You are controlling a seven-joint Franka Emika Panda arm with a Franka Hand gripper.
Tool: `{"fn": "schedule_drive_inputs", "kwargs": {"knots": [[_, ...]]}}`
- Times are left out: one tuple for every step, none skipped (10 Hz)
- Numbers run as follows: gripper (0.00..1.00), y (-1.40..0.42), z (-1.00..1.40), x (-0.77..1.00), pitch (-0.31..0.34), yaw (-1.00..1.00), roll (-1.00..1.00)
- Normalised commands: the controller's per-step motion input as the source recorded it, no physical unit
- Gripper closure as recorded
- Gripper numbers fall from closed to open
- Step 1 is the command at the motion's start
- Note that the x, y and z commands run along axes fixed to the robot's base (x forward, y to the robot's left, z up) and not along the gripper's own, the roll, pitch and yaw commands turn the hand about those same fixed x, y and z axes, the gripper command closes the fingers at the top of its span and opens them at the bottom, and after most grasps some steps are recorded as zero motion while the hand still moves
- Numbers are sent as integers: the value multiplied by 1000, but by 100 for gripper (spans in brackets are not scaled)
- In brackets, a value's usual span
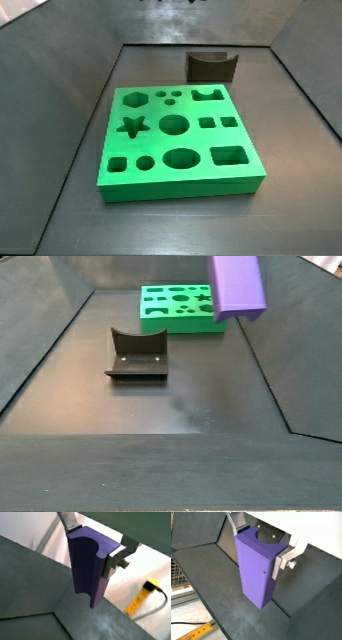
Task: Pick up the arch object. Move up. Place the arch object on the fixture. Regrasp the arch object. Rotate the arch object. Move to above the board. Insert the arch object.
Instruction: Rotate the arch object.
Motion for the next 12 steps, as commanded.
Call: {"fn": "schedule_drive_inputs", "kwargs": {"knots": [[100,25,10,78,-83,-1000,-989],[100,54,50,-28,-29,-1000,-982],[100,37,53,-59,0,-1000,-971],[100,30,41,-55,69,-1000,-952],[100,22,25,-14,139,-1000,-943],[100,22,25,-17,191,-1000,-939],[100,17,37,-34,242,-1000,-939],[100,11,51,-51,292,-1000,-942],[100,12,58,-57,356,-1000,-956],[100,16,59,-54,404,-1000,-976],[100,18,67,-35,459,-979,-1000],[100,19,65,-26,498,-951,-1000]]}}
